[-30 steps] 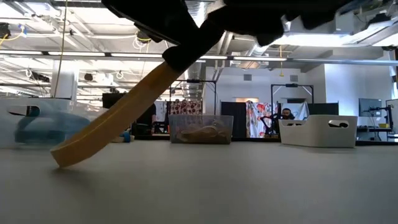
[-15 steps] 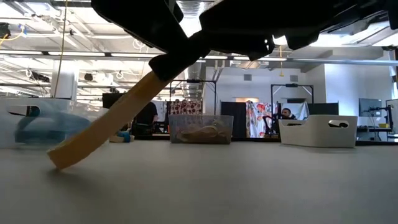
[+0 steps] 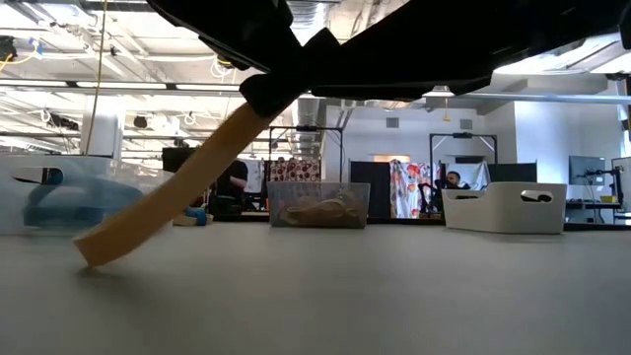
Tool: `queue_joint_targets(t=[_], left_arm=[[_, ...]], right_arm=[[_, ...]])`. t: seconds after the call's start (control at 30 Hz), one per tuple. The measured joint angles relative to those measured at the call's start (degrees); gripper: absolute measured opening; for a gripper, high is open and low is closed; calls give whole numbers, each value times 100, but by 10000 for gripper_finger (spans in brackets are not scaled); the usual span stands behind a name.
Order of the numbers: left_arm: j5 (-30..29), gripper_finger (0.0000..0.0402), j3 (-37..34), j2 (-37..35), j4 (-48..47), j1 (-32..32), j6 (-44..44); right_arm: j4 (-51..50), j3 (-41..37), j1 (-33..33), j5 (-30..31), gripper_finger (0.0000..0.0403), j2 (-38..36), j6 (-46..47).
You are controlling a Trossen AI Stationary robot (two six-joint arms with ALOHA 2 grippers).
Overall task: Sort rubber bands into baskets
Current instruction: Put the black rubber band into the white bin
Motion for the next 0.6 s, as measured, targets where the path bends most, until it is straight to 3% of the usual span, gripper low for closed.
queue_joint_targets(t=[0.33, 0.6], left_arm=[[24, 2, 0, 2, -61, -4, -13], [-26, 2, -2, 6, -52, -2, -13]], right_arm=[[12, 141, 153, 40, 220, -3, -189], [-202, 199, 206, 31, 187, -11, -108]])
